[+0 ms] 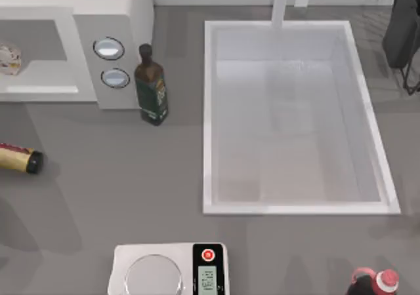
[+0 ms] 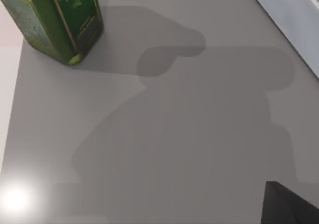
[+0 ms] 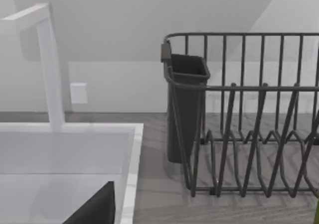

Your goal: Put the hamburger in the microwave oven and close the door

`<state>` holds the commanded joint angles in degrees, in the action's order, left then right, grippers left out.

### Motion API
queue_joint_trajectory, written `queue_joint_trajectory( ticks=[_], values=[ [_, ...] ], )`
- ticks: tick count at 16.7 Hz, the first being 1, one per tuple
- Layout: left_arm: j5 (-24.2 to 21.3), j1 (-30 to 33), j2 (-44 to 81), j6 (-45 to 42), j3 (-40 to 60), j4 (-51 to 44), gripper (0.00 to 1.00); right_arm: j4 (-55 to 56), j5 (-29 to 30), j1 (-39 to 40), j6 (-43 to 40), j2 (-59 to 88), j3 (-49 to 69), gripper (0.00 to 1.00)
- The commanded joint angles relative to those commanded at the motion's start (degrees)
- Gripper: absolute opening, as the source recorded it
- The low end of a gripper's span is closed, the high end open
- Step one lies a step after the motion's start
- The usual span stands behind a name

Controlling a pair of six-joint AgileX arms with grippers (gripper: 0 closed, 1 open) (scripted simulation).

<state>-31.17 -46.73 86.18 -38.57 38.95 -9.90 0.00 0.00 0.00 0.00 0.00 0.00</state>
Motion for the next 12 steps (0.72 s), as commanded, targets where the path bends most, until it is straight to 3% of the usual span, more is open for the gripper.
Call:
queue_joint_trajectory(
  ticks=[6,12],
  values=[
    [6.41,12.36,-13.09,11.41,-10.95,3.71,0.0,0.0,0.0,0.0,0.0,0.0,0.0,1.0],
    [9.0,13.0,-13.89,11.96,-10.35,4.72,0.0,0.0,0.0,0.0,0.0,0.0,0.0,1.0]
  ],
)
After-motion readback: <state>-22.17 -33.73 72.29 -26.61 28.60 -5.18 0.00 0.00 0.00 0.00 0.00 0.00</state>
